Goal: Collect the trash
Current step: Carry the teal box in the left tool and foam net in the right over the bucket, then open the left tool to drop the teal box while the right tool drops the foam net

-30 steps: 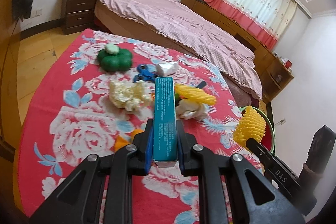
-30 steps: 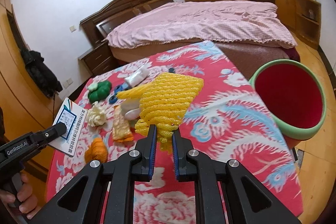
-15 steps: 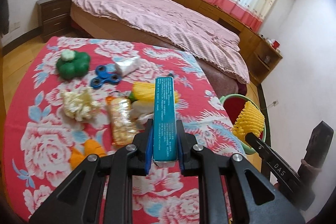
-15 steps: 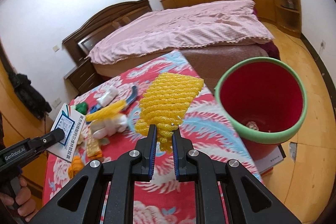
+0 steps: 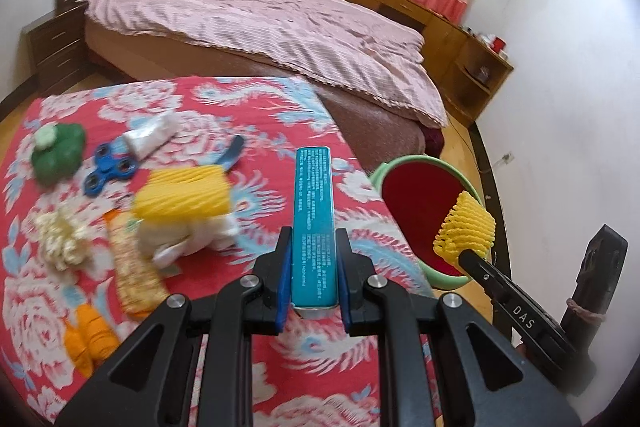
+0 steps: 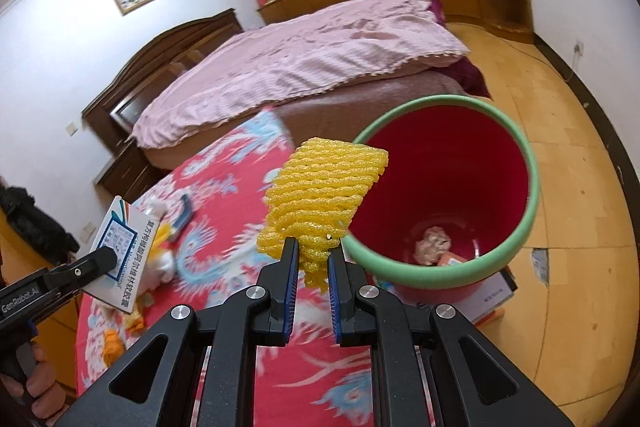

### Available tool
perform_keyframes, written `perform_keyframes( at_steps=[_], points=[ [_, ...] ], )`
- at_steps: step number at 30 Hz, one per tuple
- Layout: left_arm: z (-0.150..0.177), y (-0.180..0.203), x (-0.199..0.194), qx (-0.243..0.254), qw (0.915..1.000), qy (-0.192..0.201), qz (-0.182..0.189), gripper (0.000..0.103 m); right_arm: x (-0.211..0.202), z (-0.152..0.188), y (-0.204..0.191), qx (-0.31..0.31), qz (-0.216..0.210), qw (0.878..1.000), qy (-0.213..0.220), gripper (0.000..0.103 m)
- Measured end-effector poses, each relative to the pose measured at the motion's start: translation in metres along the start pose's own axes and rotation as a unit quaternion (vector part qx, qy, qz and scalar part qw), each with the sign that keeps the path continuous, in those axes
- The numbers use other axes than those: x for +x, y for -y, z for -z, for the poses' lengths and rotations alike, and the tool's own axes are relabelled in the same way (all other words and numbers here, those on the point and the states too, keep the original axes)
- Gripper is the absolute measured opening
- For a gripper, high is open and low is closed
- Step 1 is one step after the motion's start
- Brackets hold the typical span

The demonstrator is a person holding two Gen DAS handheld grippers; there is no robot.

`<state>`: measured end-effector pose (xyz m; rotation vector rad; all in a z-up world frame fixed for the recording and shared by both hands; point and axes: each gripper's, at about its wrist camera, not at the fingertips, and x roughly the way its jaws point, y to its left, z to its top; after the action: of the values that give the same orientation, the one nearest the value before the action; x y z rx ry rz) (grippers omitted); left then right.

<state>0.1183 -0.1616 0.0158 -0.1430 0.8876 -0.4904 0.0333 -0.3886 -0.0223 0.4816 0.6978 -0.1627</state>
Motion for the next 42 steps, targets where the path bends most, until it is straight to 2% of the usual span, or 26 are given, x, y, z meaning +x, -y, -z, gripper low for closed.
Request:
perform_keyframes(
  at_steps=[9,24,35,38,42],
  points=[
    [-0.014,0.050,0.042,0.051,0.9983,-0.024,0.019,0.019,0.007,-0.010,0.040,0.040,0.024,0.999,0.000,0.014],
    [-0.022,0.110,0.109,0.095,0.9924,-0.044,0.063,0.019,0.031,-0.018,0.091,0.079,0.054,0.995,-0.022,0.017],
    [-0.021,0.128,0.145,0.100,0.9899,-0.069,0.073,0.019,0.036,-0.022,0.108,0.076,0.075,0.994,-0.029,0.020],
    [-0.022,0.128,0.148,0.096,0.9903,-0.072,0.071,0.026,0.037,-0.022,0.112,0.082,0.071,0.994,-0.032,0.022],
    [-0.021,0.124,0.149,0.087,0.9915,-0.074,0.061,0.027,0.038,-0.022,0.113,0.086,0.070,0.993,-0.034,0.028]
  ],
)
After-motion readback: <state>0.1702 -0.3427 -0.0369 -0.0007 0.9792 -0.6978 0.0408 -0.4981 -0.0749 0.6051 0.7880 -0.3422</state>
